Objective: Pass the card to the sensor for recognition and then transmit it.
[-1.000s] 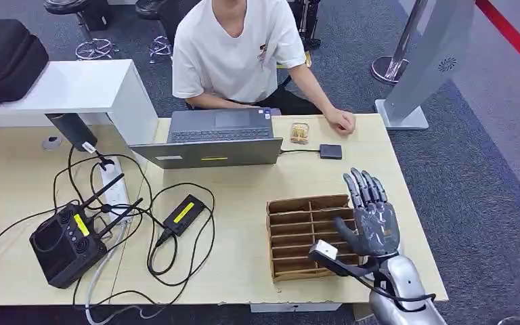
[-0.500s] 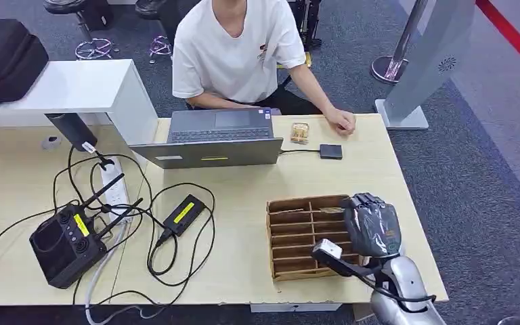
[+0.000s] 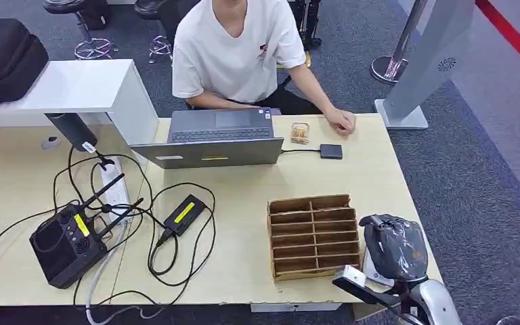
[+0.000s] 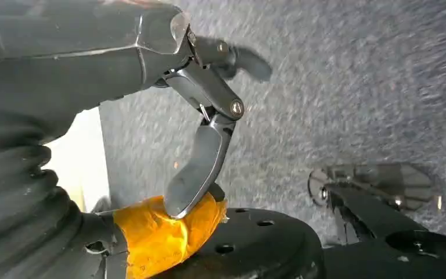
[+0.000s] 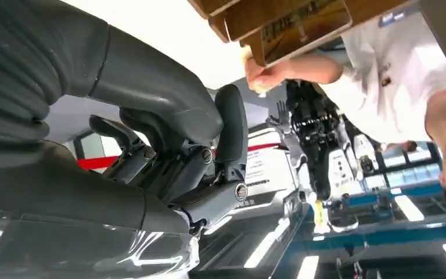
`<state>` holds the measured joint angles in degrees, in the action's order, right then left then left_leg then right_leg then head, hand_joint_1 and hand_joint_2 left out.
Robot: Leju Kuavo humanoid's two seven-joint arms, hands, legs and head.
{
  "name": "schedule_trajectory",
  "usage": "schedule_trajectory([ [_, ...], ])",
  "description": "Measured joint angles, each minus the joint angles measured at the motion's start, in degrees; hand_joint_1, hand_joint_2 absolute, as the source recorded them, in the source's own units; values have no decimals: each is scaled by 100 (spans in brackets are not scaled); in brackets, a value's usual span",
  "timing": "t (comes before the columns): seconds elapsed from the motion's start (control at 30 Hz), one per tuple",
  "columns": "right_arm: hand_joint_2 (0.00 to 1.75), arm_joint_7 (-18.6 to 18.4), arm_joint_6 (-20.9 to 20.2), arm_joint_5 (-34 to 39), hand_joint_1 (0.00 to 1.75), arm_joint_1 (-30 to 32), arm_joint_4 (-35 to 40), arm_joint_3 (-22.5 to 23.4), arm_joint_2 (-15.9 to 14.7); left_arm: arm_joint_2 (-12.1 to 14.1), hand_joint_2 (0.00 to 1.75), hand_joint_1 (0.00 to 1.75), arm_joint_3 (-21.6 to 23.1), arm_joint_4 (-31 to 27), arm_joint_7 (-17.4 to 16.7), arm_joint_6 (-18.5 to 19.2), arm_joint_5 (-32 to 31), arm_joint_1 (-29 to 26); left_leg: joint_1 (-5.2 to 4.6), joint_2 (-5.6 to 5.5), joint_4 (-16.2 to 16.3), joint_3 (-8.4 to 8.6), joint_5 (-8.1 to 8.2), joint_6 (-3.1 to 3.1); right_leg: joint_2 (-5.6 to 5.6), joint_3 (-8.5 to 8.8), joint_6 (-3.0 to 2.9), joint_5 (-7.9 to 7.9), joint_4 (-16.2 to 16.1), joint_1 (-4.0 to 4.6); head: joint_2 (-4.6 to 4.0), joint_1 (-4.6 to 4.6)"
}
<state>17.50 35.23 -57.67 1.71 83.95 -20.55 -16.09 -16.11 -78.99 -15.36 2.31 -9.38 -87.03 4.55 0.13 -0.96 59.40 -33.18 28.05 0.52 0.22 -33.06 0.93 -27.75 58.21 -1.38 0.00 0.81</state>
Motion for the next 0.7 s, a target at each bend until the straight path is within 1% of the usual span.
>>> schedule_trajectory([
  [0.07,175,-185,-85,-279,175,-40,35,-11,94,85,175,0,-2,76,-72,81,48,27,4,-1,0,0,-1,1,-2,-1,0,0,0,4,0,-2],
  [0.13,175,-262,-65,-362,175,-36,83,-28,133,127,175,0,0,122,-113,105,48,42,4,-4,0,-1,-2,2,-5,-1,0,-1,1,5,0,-2],
  [0.2,175,-306,1,-404,175,-22,144,-37,157,155,175,0,0,162,-151,105,46,51,5,-1,0,-2,-2,2,-2,-1,0,-1,2,6,0,0],
  [0.27,175,-325,153,-414,175,5,227,-41,172,177,175,0,0,196,-159,105,33,59,5,0,-1,-2,-1,2,-1,-2,0,-1,3,5,0,0],
  [0.3,175,-325,258,-438,21,27,290,-44,177,188,175,0,0,210,-168,98,19,62,4,-1,0,-3,-1,2,-1,-2,0,-1,2,5,0,-2],
  [0.33,175,-316,346,-480,0,54,363,-44,183,194,175,0,2,218,-170,98,13,63,4,-1,-1,-3,-1,2,-2,-2,0,-1,2,5,0,-2],
  [0.47,175,-91,444,-646,0,218,810,-31,323,221,175,0,17,253,-223,96,11,68,5,0,-1,-4,-1,2,-1,-4,0,-2,2,5,0,-2],
  [0.6,175,-111,446,-899,0,363,1152,-31,417,236,175,0,24,264,-229,96,-5,68,5,0,-1,-4,-1,2,-1,-4,0,-2,2,6,0,-2],
  [0.7,175,-179,446,-1057,0,424,1266,-33,444,249,175,0,39,273,-231,96,-18,69,5,1,-1,-4,-1,2,-1,-4,0,-2,2,5,0,-2],
])
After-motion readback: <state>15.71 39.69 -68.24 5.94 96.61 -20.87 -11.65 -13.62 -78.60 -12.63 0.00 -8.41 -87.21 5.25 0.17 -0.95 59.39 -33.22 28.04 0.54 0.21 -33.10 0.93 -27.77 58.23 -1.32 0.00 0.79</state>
